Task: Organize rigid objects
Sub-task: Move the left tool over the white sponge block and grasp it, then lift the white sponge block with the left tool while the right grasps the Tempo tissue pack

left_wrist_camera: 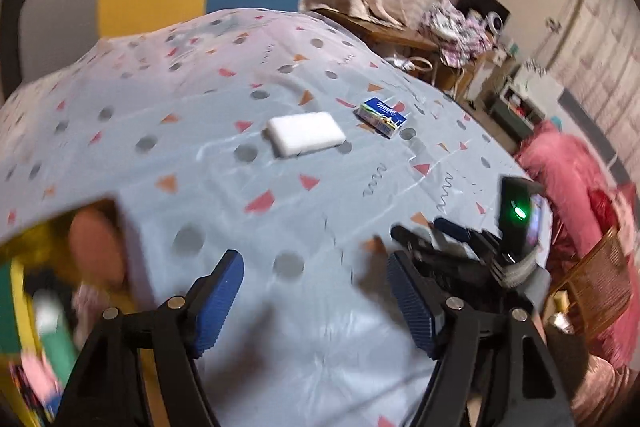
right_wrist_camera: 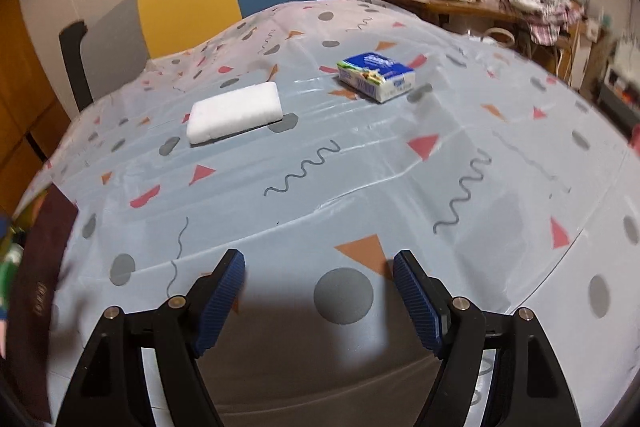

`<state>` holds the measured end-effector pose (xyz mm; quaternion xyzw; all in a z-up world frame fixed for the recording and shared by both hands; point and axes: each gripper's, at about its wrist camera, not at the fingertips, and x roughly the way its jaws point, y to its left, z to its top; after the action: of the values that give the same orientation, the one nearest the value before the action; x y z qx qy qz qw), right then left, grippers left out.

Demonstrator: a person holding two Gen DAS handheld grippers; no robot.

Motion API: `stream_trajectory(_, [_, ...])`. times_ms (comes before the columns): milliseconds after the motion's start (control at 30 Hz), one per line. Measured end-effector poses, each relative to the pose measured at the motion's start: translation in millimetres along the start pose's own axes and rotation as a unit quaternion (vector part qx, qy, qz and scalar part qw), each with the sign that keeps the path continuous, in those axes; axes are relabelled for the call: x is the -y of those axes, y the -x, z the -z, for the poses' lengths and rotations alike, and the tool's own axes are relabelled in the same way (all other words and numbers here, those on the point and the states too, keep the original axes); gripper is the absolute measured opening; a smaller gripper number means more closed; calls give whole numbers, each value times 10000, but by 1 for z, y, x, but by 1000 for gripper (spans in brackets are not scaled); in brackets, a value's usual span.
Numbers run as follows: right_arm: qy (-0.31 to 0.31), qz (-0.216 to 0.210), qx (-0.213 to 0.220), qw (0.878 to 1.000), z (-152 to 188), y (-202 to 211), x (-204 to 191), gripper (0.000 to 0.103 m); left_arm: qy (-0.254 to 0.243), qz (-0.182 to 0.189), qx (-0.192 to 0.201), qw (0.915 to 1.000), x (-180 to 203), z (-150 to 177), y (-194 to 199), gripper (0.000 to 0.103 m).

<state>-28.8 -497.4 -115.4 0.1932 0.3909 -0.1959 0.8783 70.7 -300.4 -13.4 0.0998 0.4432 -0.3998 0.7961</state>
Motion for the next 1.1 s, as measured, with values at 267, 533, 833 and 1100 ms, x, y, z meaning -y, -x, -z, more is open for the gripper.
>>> stream_trajectory(267, [-365, -71, 344, 9987, 4, 6, 10, 78, -1090, -408, -512, 9919, 16, -70, -98, 83])
stream_trajectory(533, [-731, -449, 478, 9952, 8, 5, 24, 79, -1731, -687, -852, 9788, 10, -121, -175, 84])
stream_trajectory(833, [-792, -609, 524, 9936, 9, 4, 27, 83, -2163, -338, -1066, 9699, 14, -121, -209, 84])
stream_trajectory(1100, [-840, -664, 549, 9927, 9, 4, 28, 83, -1788, -321, -930, 9790, 18, -107, -206, 64])
